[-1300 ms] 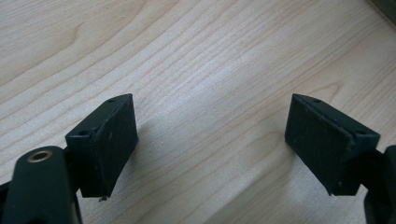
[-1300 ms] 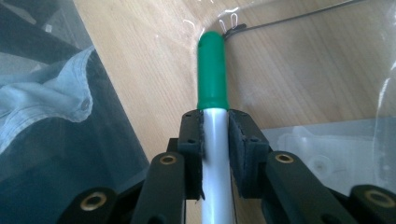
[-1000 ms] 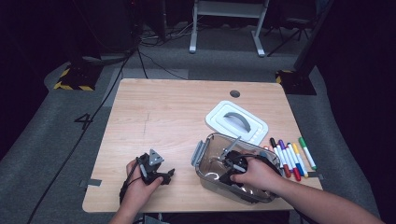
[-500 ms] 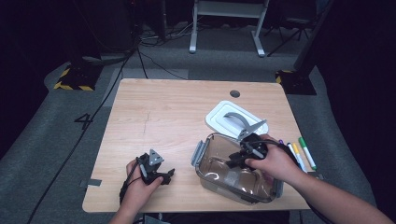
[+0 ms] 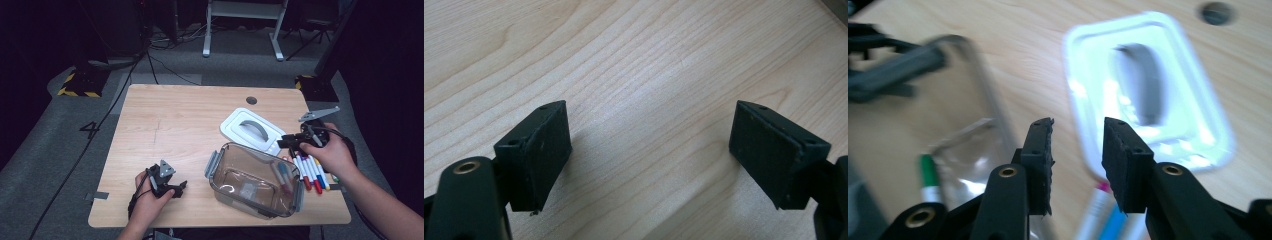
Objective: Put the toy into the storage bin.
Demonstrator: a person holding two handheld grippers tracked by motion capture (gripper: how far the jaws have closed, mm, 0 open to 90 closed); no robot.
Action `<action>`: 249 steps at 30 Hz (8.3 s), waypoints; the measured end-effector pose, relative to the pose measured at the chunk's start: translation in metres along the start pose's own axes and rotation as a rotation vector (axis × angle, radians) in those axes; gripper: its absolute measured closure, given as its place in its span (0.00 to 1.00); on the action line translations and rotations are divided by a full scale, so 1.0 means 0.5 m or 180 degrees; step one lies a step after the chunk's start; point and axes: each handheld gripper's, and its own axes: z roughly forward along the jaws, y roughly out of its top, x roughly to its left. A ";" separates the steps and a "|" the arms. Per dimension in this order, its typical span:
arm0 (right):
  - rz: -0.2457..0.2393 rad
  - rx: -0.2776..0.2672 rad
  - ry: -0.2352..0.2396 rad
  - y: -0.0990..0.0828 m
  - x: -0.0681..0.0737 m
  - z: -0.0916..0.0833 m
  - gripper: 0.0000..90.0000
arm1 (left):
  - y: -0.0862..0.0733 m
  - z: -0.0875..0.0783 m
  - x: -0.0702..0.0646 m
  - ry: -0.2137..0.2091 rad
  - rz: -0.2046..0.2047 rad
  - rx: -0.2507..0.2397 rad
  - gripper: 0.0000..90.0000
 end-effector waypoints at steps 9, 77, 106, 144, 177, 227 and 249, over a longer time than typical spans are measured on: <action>0.0479 0.0187 -0.0529 -0.091 -0.140 -0.011 0.73 | 0.000 0.000 0.000 0.0001 0.0000 -0.0001 0.20; 0.0640 0.0064 -0.0306 -0.118 -0.126 -0.079 0.85 | 0.000 0.000 0.000 -0.0002 0.0004 -0.0004 0.19; -0.0330 0.0411 0.0873 0.001 0.149 0.018 0.85 | 0.000 0.000 0.000 -0.0007 0.0009 0.0006 0.19; -0.0625 0.1449 0.1196 -0.056 0.242 0.245 0.85 | 0.000 0.000 0.000 -0.0008 0.0010 0.0007 0.19; -0.0583 0.0828 0.0986 -0.018 0.212 0.193 0.71 | 0.000 0.000 0.000 -0.0002 0.0008 -0.0003 0.19; 0.0921 0.0453 -0.0888 -0.242 -0.239 0.002 0.71 | 0.006 0.007 0.003 -0.0027 -0.0001 0.0023 0.17; 0.0967 0.0763 -0.1008 -0.294 -0.241 0.059 0.74 | 0.006 0.007 0.003 -0.0028 -0.0004 0.0026 0.17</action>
